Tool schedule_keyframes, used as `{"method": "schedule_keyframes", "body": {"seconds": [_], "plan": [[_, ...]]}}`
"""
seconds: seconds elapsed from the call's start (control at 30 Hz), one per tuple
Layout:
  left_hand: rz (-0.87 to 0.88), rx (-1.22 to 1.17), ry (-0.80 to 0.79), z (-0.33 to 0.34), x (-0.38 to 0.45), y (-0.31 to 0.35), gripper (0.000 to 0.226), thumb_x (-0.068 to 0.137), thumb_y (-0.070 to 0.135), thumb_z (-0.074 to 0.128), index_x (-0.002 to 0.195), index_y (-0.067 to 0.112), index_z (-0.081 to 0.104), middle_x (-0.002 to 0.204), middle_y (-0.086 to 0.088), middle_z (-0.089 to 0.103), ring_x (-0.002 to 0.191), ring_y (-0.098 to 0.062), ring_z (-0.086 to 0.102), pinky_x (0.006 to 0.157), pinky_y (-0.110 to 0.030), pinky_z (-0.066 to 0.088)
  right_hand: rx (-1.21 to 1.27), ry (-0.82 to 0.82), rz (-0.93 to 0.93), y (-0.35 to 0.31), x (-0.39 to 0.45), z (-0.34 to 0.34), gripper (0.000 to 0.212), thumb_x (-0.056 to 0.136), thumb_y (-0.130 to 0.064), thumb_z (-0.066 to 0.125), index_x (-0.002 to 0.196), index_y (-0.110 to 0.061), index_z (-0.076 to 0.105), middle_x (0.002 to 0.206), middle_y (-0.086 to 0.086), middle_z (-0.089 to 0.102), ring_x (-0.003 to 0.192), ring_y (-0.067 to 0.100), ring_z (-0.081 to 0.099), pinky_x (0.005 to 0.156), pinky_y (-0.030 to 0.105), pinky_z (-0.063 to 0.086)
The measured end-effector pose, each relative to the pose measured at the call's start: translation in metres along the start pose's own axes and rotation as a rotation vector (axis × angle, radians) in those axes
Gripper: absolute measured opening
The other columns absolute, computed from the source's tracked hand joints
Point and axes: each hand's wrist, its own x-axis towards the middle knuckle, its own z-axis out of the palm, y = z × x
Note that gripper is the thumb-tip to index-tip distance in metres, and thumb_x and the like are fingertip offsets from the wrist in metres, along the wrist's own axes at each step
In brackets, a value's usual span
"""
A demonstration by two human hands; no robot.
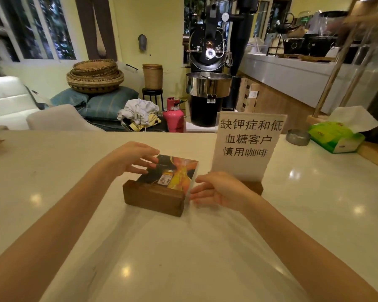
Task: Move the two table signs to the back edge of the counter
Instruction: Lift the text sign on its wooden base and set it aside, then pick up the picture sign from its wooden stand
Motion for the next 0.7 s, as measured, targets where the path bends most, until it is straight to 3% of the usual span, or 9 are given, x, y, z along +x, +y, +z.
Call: {"method": "schedule_keyframes", "body": {"seconds": [0.07, 0.17, 0.37, 0.5, 0.7], "plan": [[-0.018, 0.030, 0.046, -0.009, 0.002, -0.012, 0.034, 0.084, 0.024, 0.060, 0.113, 0.007, 0.058, 0.117, -0.014, 0.061, 0.102, -0.025, 0.058, 0.076, -0.033, 0.051, -0.079, 0.027, 0.026, 0.003, 0.011, 0.009, 0.017, 0.089, -0.019, 0.056, 0.096, -0.004, 0.057, 0.097, 0.021, 0.068, 0.091, 0.031, 0.069, 0.086, 0.043, 0.056], [-0.079, 0.088, 0.051, -0.014, 0.005, -0.027, 0.041, 0.082, 0.025, 0.063, 0.118, 0.006, 0.057, 0.121, -0.014, 0.058, 0.106, -0.027, 0.055, 0.087, -0.038, 0.047, -0.117, 0.045, 0.039, 0.005, 0.023, 0.019, 0.035, 0.087, -0.022, 0.059, 0.112, 0.002, 0.058, 0.103, 0.021, 0.068, 0.084, 0.027, 0.070, 0.074, 0.036, 0.060], [-0.129, 0.199, 0.007, -0.010, 0.013, -0.043, 0.041, 0.079, 0.025, 0.066, 0.115, 0.005, 0.059, 0.110, -0.011, 0.061, 0.102, -0.025, 0.054, 0.079, -0.034, 0.045, -0.050, 0.053, 0.018, 0.006, 0.029, 0.028, 0.031, 0.083, -0.010, 0.063, 0.111, 0.001, 0.058, 0.109, 0.019, 0.066, 0.092, 0.027, 0.067, 0.070, 0.035, 0.059], [-0.094, 0.222, 0.034, -0.008, 0.020, -0.050, 0.034, 0.076, 0.023, 0.069, 0.106, 0.006, 0.067, 0.105, -0.013, 0.068, 0.100, -0.026, 0.060, 0.085, -0.036, 0.049, -0.085, 0.061, -0.008, 0.007, 0.032, 0.030, 0.029, 0.080, -0.007, 0.067, 0.106, 0.002, 0.060, 0.094, 0.011, 0.068, 0.076, 0.016, 0.068, 0.055, 0.026, 0.060], [-0.072, 0.204, 0.047, -0.010, 0.021, -0.050, 0.041, 0.076, 0.022, 0.069, 0.111, 0.003, 0.062, 0.110, -0.012, 0.065, 0.101, -0.025, 0.058, 0.082, -0.035, 0.051, -0.169, 0.086, -0.090, 0.004, 0.034, 0.029, 0.015, 0.079, -0.011, 0.069, 0.091, -0.009, 0.060, 0.085, 0.002, 0.067, 0.075, 0.015, 0.069, 0.061, 0.027, 0.060]]}}
